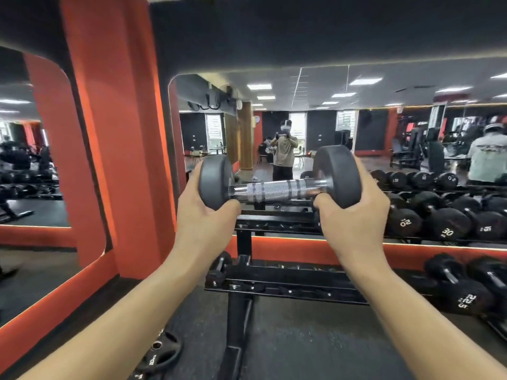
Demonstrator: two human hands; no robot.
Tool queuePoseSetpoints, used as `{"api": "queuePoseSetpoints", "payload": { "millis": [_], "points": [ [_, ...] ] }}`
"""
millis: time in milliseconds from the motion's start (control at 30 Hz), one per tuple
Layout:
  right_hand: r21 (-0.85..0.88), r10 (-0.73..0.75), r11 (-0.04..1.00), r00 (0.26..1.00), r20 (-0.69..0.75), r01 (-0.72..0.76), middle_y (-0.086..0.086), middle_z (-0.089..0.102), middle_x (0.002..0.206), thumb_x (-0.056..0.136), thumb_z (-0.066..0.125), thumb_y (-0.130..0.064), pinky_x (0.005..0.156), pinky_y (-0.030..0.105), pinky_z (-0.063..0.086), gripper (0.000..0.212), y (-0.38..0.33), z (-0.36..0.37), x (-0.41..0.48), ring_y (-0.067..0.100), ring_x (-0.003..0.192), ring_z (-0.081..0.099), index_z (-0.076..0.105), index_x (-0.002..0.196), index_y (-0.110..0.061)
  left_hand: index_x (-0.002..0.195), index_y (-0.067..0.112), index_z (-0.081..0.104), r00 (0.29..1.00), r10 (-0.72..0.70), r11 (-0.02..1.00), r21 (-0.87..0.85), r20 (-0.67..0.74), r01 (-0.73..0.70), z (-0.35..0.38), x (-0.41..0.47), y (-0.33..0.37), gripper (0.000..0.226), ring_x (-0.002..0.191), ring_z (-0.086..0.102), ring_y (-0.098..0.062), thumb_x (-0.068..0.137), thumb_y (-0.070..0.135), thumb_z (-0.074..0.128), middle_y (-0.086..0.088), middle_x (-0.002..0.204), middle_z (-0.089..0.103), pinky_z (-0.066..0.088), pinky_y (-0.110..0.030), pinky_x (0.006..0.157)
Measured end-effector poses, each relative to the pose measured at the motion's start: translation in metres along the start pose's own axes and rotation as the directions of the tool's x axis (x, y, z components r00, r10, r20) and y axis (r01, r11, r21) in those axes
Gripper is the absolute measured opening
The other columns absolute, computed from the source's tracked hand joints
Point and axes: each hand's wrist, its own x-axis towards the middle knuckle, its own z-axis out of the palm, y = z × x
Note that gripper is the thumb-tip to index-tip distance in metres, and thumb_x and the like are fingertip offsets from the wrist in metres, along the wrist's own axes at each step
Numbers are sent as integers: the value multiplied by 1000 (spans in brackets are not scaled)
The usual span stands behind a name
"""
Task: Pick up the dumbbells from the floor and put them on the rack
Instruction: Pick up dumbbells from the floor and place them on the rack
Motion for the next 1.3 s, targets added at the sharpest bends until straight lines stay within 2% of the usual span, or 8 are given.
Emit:
{"api": "queuePoseSetpoints", "payload": {
  "millis": [133,300,500,733,867,967,1133,1300],
  "points": [
    [-3,45,999,999,-18,-45,3,71,99,75,68,-15,65,30,56,61,73,36,58,19,78,64,66,135,-22,142,25,54,998,-42,999,17,46,41,45,79,-56,71,67,59,-10,80,-8,65,-5,97,72,53,-26,58],
    [-46,45,998,998,-40,-47,8,74,102,74,67,-19,70,45,64,59,175,59,138,34,83,72,66,133,-23,145,23,52,997,-55,998,26,54,53,119,166,-123,73,63,56,-9,79,-7,66,3,88,69,51,-26,57],
    [-43,4,999,999,37,-2,-7,58,75,75,64,-6,56,18,41,39,284,78,237,5,61,48,70,113,-14,140,20,56,995,-92,995,33,-31,93,211,250,-199,68,63,59,-9,77,-4,67,11,77,68,59,-38,63],
    [-20,79,997,973,217,-77,-10,47,70,71,66,-3,52,19,33,30,391,128,312,6,59,39,61,85,-29,96,26,66,957,-207,976,18,-204,215,270,322,-286,28,73,65,-13,75,10,76,9,78,68,61,-42,77],
    [-33,160,987,929,334,-158,-5,46,66,67,68,-4,56,28,29,28,465,171,330,11,62,37,56,70,-30,89,25,67,879,-354,934,-71,-319,350,283,341,-351,17,71,65,-16,80,15,78,10,72,67,58,-40,73],
    [-85,204,979,875,438,-186,-1,46,66,65,66,-3,57,30,28,16,521,208,331,12,62,36,61,78,-11,87,24,69,799,-480,876,-143,-362,461,281,352,-410,15,75,68,-22,81,16,79,7,74,69,60,-45,78],
    [-199,293,956,753,590,-217,3,44,63,62,63,1,55,31,24,18,610,278,322,11,58,33,53,78,2,85,23,69,658,-628,774,-244,-417,584,273,376,-516,20,105,72,-39,69,22,81,-2,87,71,55,-61,95],
    [-297,381,925,573,726,-239,-1,49,60,65,66,1,51,25,27,15,692,337,311,10,53,37,57,76,-4,93,17,66,487,-726,657,-279,-486,701,265,389,-594,20,89,73,-31,82,7,79,-9,95,72,59,-56,89]
  ]
}}
